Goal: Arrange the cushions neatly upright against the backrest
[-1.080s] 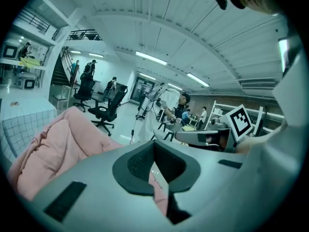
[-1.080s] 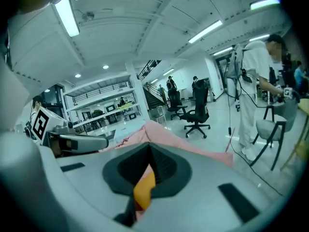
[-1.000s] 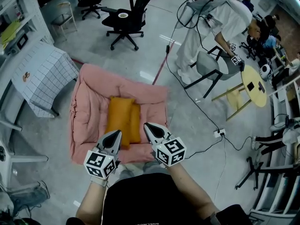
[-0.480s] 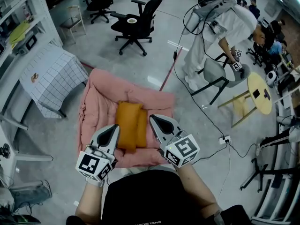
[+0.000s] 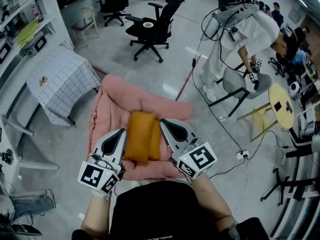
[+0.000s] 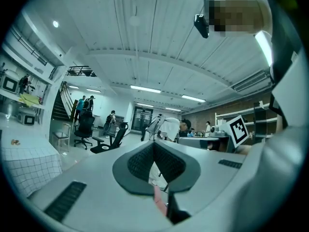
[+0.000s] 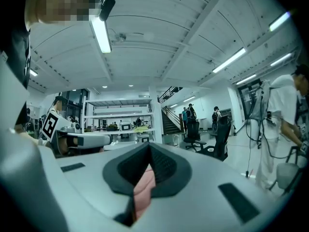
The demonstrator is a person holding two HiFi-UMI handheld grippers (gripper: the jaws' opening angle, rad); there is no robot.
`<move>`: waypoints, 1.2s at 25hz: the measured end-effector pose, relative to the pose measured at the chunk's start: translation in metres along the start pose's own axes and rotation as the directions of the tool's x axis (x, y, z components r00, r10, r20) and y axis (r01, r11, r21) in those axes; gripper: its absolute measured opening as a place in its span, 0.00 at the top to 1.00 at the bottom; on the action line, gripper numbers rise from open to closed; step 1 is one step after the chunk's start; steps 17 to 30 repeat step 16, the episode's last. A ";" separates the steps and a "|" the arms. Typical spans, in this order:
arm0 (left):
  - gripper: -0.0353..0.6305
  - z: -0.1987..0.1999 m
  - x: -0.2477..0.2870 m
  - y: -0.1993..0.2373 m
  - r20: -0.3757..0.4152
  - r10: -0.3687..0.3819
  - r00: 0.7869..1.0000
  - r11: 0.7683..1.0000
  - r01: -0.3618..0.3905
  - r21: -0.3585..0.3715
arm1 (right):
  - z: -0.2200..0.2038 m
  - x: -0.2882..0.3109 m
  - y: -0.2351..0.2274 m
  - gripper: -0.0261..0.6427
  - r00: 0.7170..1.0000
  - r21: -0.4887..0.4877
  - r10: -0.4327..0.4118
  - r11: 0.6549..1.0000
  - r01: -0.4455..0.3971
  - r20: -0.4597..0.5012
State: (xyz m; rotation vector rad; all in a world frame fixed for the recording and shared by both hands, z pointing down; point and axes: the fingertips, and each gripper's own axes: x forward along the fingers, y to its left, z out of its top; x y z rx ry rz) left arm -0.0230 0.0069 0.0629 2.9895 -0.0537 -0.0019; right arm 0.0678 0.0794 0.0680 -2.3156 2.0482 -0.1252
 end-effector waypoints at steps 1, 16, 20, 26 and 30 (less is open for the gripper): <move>0.93 0.002 -0.001 0.002 0.006 0.015 1.000 1.000 -0.015 0.005 | 0.001 0.001 0.001 0.95 1.000 0.002 0.001 1.000 -0.001 0.002; 0.93 0.008 -0.013 0.006 0.007 0.082 0.997 0.996 -0.082 0.045 | 0.000 0.002 0.006 0.95 1.000 -0.003 0.023 1.000 -0.023 -0.001; 0.93 0.008 -0.013 0.006 0.007 0.082 0.997 0.996 -0.082 0.045 | 0.000 0.002 0.006 0.95 1.000 -0.003 0.023 1.000 -0.023 -0.001; 0.93 0.008 -0.013 0.006 0.007 0.082 0.997 0.996 -0.082 0.045 | 0.000 0.002 0.006 0.95 1.000 -0.003 0.023 1.000 -0.023 -0.001; 0.93 0.008 -0.013 0.006 0.007 0.082 0.997 0.996 -0.082 0.045 | 0.000 0.002 0.006 0.95 1.000 -0.003 0.023 1.000 -0.023 -0.001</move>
